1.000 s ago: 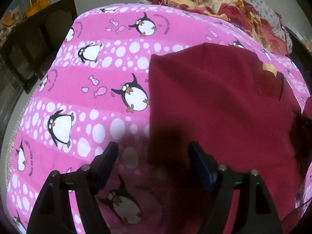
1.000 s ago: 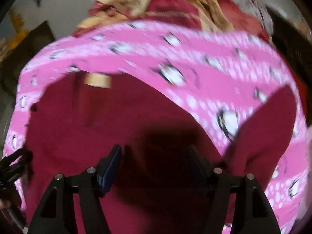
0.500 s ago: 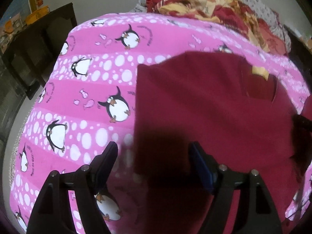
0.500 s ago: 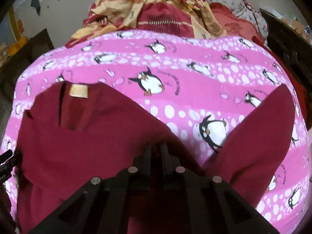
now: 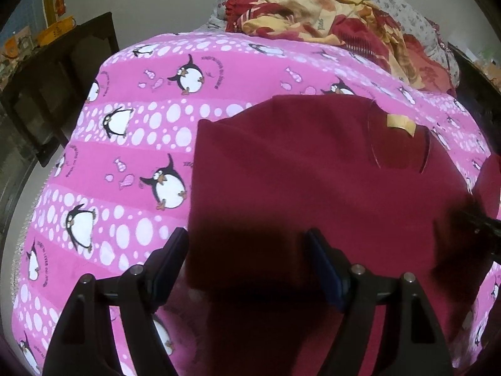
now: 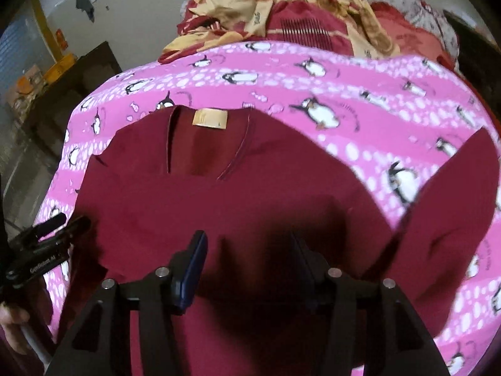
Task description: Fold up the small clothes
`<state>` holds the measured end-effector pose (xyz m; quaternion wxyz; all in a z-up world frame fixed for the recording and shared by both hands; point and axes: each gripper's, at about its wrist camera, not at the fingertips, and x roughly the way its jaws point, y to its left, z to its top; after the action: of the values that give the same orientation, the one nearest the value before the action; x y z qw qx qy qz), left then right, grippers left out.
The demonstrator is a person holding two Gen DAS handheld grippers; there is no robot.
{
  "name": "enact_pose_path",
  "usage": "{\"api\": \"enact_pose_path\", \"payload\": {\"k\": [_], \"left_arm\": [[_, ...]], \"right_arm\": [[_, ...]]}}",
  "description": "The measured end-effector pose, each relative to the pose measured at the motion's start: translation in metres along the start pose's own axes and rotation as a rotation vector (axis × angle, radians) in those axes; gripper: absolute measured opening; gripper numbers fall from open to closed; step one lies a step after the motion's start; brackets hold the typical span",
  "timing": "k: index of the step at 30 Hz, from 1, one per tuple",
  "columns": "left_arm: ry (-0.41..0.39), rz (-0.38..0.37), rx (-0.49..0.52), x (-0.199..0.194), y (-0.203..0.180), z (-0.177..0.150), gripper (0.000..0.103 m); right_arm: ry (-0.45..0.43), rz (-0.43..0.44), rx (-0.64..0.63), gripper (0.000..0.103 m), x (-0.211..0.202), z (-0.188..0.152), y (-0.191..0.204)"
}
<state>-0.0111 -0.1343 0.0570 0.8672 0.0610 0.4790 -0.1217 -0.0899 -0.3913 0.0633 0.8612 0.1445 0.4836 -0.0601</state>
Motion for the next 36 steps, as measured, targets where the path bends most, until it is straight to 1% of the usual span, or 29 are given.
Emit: {"api": "enact_pose_path", "payload": {"k": [1,3,6,8,14,16,18,20,22,23,26,29,32,33,34,36], "left_arm": [[0.004,0.006,0.002,0.004,-0.002,0.001,0.077],[0.02,0.019,0.01,0.014,-0.004,0.002,0.077],[0.055,0.025,0.01,0.027,-0.004,0.004,0.081],[0.064,0.026,-0.003,0.032,-0.002,0.005,0.083],[0.054,0.006,-0.016,0.021,0.001,0.003,0.083],[0.048,-0.001,-0.017,0.017,0.002,0.001,0.083],[0.048,0.009,-0.004,0.015,0.0,-0.002,0.083],[0.05,0.013,0.003,0.011,-0.003,-0.005,0.083],[0.041,0.004,0.001,0.003,-0.003,-0.006,0.083],[0.037,0.0,-0.001,-0.001,-0.003,-0.007,0.083],[0.015,-0.021,0.005,-0.015,-0.003,-0.007,0.083],[0.006,-0.028,0.025,-0.023,-0.01,-0.006,0.083],[0.006,-0.045,0.033,-0.025,-0.016,-0.007,0.083],[0.006,-0.048,0.035,-0.024,-0.018,-0.007,0.083],[0.008,-0.05,0.035,-0.024,-0.02,-0.007,0.083],[0.015,-0.056,0.033,-0.021,-0.023,-0.007,0.083]], "right_arm": [[-0.003,-0.009,0.001,0.058,0.003,0.001,0.0],[-0.002,-0.077,0.003,0.058,0.014,0.005,-0.003],[0.023,-0.093,0.017,0.058,0.029,0.009,-0.01],[0.028,-0.108,-0.002,0.058,0.027,0.01,-0.006],[0.034,-0.097,-0.023,0.058,0.006,-0.002,0.001],[0.048,-0.114,-0.026,0.06,0.009,-0.008,0.0],[0.088,-0.124,-0.022,0.061,0.021,-0.015,-0.004],[0.084,-0.134,-0.047,0.061,0.021,-0.017,-0.002],[0.091,-0.118,-0.047,0.062,0.015,-0.016,-0.001],[0.082,-0.083,-0.029,0.062,0.006,-0.014,-0.004],[0.037,-0.057,0.017,0.063,-0.016,-0.01,-0.02],[-0.021,-0.085,0.074,0.067,-0.04,0.0,-0.049],[-0.077,-0.174,0.178,0.07,-0.056,0.018,-0.096],[-0.09,-0.204,0.214,0.073,-0.058,0.024,-0.111],[-0.091,-0.239,0.252,0.074,-0.056,0.031,-0.128],[-0.075,-0.281,0.32,0.074,-0.05,0.043,-0.156]]}}
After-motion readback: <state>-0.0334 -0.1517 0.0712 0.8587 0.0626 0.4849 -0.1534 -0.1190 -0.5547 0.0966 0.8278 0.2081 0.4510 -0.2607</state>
